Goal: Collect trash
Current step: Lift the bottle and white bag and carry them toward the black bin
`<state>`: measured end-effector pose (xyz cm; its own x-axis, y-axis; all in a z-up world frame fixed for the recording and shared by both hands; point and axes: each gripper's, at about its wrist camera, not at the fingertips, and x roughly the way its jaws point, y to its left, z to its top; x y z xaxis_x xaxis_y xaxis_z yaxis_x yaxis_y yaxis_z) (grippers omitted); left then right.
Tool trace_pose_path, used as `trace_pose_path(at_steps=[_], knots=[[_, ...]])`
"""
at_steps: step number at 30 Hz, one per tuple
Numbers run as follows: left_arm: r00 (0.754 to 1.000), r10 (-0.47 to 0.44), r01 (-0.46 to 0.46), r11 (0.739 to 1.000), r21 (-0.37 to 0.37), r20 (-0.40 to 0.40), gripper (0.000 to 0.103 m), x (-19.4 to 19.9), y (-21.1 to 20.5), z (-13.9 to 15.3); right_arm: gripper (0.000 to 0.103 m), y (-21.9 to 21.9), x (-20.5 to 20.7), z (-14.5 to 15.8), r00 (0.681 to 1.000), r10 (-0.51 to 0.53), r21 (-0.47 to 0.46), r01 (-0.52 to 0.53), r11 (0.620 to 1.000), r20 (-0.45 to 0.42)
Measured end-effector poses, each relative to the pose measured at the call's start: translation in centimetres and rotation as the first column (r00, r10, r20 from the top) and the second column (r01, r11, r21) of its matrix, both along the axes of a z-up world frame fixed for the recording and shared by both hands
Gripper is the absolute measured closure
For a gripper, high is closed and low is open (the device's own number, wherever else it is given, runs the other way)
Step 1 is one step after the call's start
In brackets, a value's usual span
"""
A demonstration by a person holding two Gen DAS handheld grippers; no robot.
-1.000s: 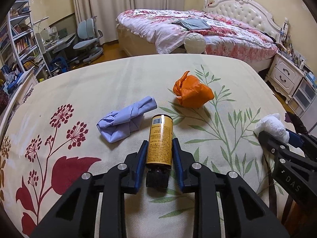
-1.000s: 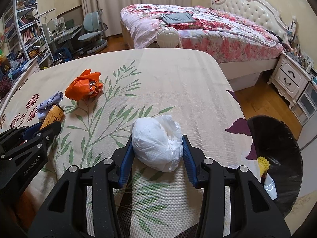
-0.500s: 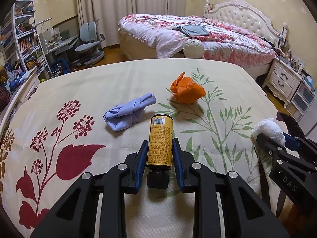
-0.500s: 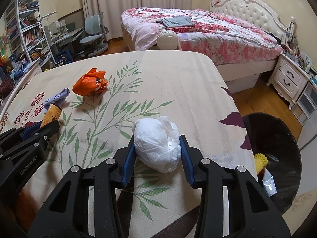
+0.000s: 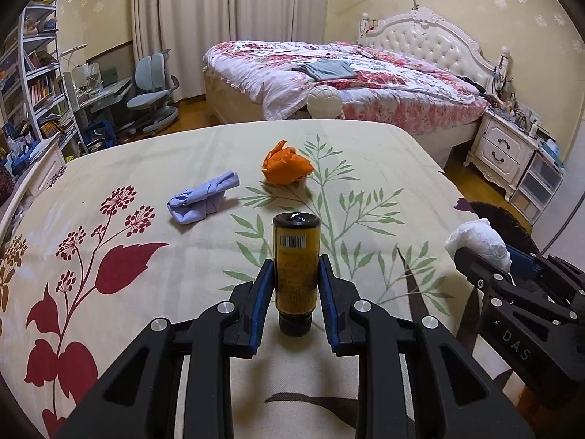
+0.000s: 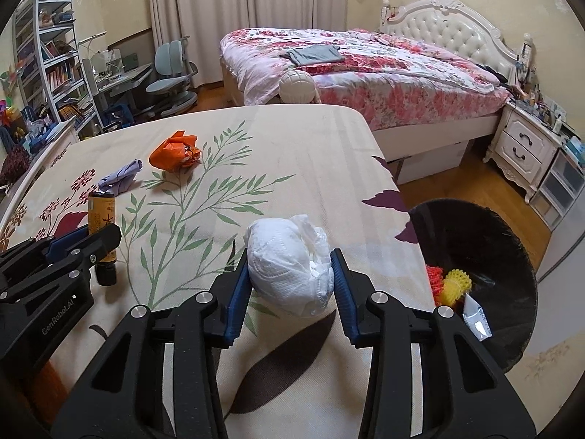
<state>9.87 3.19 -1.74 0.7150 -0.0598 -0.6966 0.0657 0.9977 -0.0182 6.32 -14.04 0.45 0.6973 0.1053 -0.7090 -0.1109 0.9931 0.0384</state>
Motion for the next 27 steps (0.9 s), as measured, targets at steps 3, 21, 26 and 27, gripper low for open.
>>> trace_pose_path(at_steps=[3,21,26,27], knots=[[1.000,-0.018,0.019,1.000,-0.009,0.018,0.076,-0.9,-1.2,0.4,0.062,-1.2,-0.9,0.5,1.000,-0.020,0.000,0.020,1.000,0.017],[0.981,-0.182,0.183,0.983,-0.018,0.066,0.076,-2.6,-9.4,1.4,0.062,-10.5,-4.3,1.4,0.973,-0.221,-0.010,0.222,0.975,0.062],[0.970,-0.231,0.233,0.972,-0.016,0.076,0.076,-2.1,-12.3,1.5,0.062,-12.9,-4.2,1.5,0.959,-0.273,-0.010,0.275,0.961,0.071],[0.968,-0.240,0.242,0.970,-0.018,0.075,0.076,-2.0,-12.8,1.5,0.062,-13.4,-4.1,1.4,0.956,-0.284,-0.010,0.286,0.958,0.073]])
